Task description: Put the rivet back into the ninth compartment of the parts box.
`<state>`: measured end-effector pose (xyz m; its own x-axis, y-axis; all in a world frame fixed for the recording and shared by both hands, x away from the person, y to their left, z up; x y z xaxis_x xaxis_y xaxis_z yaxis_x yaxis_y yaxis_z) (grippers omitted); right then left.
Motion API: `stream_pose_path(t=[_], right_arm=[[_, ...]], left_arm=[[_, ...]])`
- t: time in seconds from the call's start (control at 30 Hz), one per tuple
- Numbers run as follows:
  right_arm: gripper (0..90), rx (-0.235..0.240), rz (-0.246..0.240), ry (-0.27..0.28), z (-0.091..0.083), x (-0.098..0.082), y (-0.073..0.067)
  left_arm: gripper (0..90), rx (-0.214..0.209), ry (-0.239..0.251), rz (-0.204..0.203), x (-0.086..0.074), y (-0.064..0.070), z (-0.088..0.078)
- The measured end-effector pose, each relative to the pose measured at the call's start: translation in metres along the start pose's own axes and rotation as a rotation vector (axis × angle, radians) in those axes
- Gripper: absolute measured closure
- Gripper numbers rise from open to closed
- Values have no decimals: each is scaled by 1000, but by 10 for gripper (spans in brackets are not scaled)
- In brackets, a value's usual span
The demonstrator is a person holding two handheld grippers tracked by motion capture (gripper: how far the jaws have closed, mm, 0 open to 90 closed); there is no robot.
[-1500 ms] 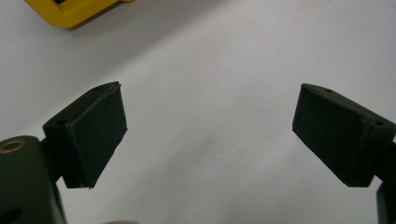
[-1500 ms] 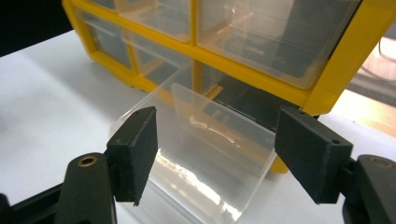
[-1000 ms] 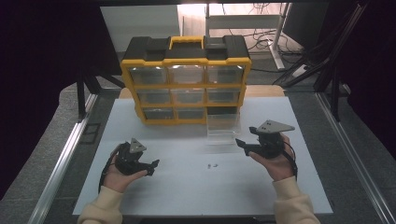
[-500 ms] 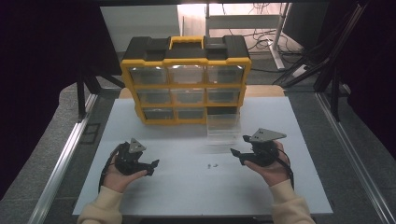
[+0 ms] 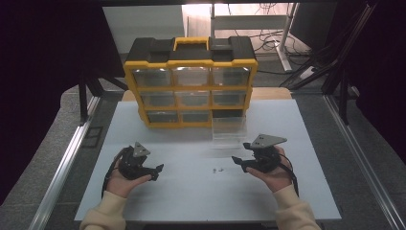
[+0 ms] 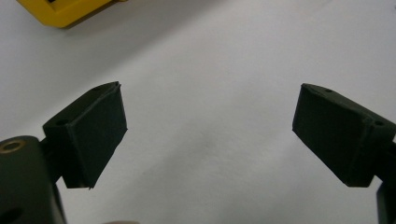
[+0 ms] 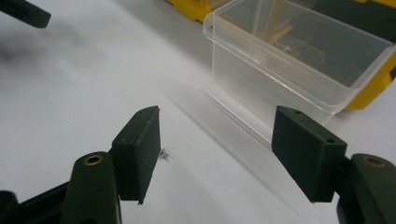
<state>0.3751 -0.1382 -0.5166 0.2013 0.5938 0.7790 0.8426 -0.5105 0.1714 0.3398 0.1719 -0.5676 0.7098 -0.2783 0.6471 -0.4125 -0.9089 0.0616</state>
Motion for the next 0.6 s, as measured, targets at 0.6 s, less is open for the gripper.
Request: stream_pose_path(t=[0.6], right_arm=[[337,75,-48,-75,23,-8,-18]], left_arm=[[106,-6,0,12,0,4,0]])
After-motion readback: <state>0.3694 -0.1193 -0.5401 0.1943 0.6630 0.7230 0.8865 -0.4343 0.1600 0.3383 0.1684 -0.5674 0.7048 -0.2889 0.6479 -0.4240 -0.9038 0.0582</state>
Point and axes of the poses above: each handheld gripper's, and its own axes: z roughly forward along the jaws, x roughly out of its top, y roughly to its right, the point moved 10 cm from there along z, roughly forward along the jaws, and after that the axes turned 10 degrees about -z, right-handed, at the moved point
